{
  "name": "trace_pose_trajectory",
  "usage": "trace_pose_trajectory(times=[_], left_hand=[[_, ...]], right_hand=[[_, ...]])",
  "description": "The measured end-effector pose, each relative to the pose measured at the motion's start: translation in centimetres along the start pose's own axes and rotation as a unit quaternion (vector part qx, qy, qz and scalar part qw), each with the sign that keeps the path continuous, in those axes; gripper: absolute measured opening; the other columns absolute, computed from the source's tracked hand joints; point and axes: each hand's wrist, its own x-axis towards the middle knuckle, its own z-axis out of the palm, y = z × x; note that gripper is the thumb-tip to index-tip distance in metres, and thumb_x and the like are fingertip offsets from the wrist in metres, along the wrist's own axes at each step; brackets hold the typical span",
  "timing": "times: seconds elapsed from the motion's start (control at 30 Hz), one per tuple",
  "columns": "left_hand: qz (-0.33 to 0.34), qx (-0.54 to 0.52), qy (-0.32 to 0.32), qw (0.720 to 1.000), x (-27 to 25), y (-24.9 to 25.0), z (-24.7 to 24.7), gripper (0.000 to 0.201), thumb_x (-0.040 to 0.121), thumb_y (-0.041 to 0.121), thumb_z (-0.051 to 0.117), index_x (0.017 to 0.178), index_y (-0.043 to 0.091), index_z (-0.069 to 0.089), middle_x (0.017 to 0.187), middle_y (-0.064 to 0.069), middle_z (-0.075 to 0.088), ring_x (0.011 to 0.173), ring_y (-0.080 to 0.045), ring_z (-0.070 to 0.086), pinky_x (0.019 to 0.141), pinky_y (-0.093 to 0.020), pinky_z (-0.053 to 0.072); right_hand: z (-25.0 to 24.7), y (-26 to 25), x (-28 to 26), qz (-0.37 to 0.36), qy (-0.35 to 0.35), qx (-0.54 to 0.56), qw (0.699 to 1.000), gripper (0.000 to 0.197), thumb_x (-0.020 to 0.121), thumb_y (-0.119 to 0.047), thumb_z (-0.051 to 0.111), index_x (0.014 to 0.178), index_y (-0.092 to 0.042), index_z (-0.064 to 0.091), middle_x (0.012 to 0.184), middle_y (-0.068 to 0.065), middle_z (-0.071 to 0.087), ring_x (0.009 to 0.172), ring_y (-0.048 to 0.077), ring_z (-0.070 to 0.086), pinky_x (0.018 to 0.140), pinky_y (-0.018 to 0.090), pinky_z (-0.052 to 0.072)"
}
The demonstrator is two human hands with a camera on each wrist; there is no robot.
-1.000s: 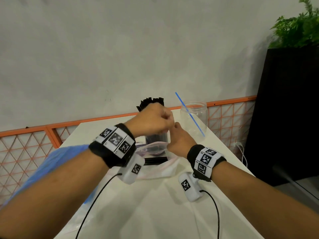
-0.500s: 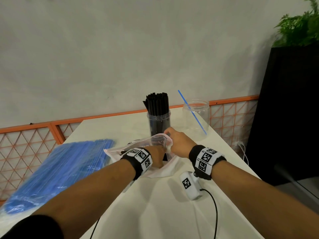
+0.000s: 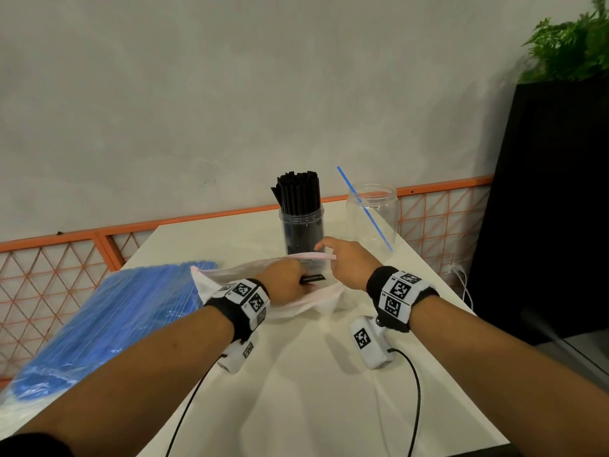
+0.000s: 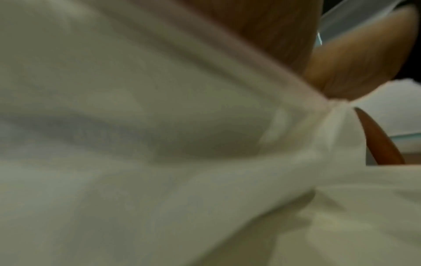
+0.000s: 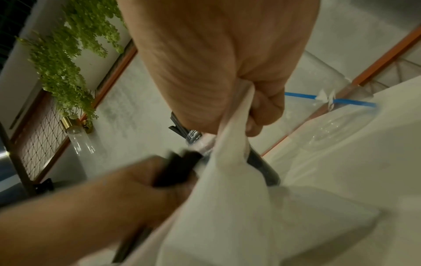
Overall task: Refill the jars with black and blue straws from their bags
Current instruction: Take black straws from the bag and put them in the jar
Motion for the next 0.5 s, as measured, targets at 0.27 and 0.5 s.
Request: trace_pose_trajectory(times=[0.27, 0.5], left_hand=[[0.043, -0.479, 0.190, 0.856, -1.2, -0.2, -5.3, 0.045, 0.088, 0.052, 0.063, 0.054, 0.024, 0.054, 0.050, 0.000, 0.055, 0.056, -0.021, 0.061, 0.073, -0.033, 0.054], [0.036, -0.583, 0.208, 0.785, -0.3, -1.4, -4.5, 0.032, 0.085, 0.044, 0.068, 0.062, 0.023, 0.059, 0.054, -0.004, 0.055, 0.058, -0.024, 0.060, 0.073, -0.034, 0.052]], right_hand=[[-0.3, -0.3, -0.2, -0.019, -0.048, -0.073, 0.996, 0.049, 0.078, -0.001, 0.052, 0.123, -0.021, 0.053, 0.100, 0.006, 0.058, 0.090, 0.026, 0.059, 0.070, 0.031, 0.048], [-0.7, -1.7, 0.4, -0.063, 0.059, -0.059, 0.995, 0.088, 0.069, -0.020, 0.071, 0.143, -0.026, 0.025, 0.123, 0.004, 0.035, 0.096, 0.025, 0.055, 0.073, 0.035, 0.051]])
